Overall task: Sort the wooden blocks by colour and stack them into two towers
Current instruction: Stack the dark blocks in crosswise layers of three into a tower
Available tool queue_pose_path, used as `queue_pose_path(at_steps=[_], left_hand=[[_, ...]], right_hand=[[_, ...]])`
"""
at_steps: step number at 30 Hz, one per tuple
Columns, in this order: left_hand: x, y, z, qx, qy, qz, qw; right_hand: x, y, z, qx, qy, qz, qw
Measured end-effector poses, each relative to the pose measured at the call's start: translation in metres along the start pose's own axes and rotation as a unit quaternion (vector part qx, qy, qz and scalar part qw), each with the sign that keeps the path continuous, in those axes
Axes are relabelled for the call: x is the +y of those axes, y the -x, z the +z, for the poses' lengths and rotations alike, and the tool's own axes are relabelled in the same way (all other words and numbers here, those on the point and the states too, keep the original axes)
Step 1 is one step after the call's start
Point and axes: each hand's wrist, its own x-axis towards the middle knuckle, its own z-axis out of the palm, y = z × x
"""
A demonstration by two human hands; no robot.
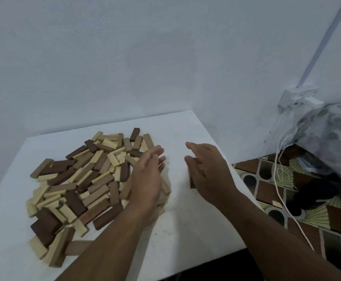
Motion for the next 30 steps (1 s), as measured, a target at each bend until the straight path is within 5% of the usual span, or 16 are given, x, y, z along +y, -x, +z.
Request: queue_pose_path(at_steps=[5, 9, 15, 21, 26, 30], left_hand=[[0.017, -0.047, -0.043, 0.024, -0.152, 0.051, 0.987], [0.017, -0.102, -0.071, 0.011, -0.410, 0.134, 0.902], [0.016, -0.158, -0.073, -0.064, -0.567, 0.129, 0.811], [0.007, -0.183, -0.058, -0.081, -0.671, 0.139, 0.724], [0.000, -0.188, -0.049, -0.062, -0.642, 0.127, 0.754], [0.006, -0.180, -0.048, -0.008, -0.478, 0.109, 0.872]], right_hand=[[-0.022, -0.046, 0.045, -0.071, -0.002, -0.013, 0.997], [-0.026, -0.093, 0.079, -0.172, 0.001, 0.039, 0.984], [-0.020, -0.145, 0.113, -0.319, 0.120, 0.055, 0.939], [-0.001, -0.168, 0.128, -0.252, 0.177, 0.099, 0.946], [0.006, -0.174, 0.123, -0.242, 0.128, 0.158, 0.949], [0.003, -0.173, 0.123, -0.175, 0.011, 0.195, 0.965]])
